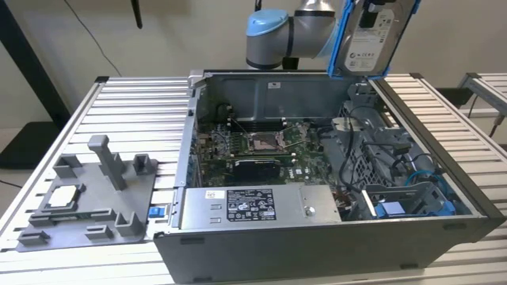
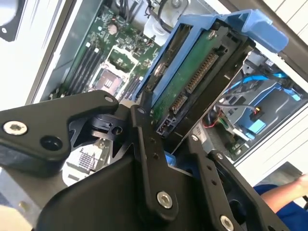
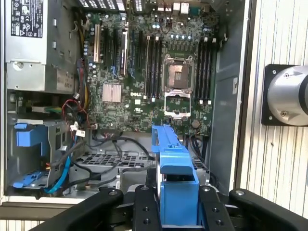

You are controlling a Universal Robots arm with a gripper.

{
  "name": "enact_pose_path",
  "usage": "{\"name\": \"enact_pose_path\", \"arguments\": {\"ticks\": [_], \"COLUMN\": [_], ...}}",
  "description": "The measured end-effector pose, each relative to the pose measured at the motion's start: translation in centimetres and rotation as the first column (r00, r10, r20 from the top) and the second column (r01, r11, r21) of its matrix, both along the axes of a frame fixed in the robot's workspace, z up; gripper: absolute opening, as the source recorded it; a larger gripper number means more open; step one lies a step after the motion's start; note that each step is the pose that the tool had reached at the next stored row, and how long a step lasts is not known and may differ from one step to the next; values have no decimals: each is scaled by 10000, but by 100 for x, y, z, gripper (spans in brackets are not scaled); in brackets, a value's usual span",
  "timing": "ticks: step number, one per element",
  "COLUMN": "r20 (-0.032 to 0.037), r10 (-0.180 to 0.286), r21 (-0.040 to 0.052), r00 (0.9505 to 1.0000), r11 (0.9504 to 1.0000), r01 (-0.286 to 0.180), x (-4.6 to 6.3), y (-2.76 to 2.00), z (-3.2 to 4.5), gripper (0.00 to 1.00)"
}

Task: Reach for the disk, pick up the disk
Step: 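Pick up the disk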

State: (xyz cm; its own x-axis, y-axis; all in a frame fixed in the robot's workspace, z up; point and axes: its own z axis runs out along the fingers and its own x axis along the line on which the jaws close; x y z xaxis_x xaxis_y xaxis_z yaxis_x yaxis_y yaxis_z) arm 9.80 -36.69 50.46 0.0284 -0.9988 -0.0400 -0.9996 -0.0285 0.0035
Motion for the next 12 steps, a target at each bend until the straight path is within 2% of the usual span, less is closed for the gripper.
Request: {"name": "enact_pose_path", "arguments": {"ticks": [4,7,10,12], "r20": [0,-1,-6,-6], "r10": [-1,1,0,0], "r21": [1,0,0,0], "r00": [10000,10000,10000,10000], "r11": [10000,10000,10000,10000], "r01": [1,-1,0,0], "x": [10,15,20,22], "y": [-3,-24,-66,-116], "z": [0,1,3,3], "gripper": [0,0,0,0]}}
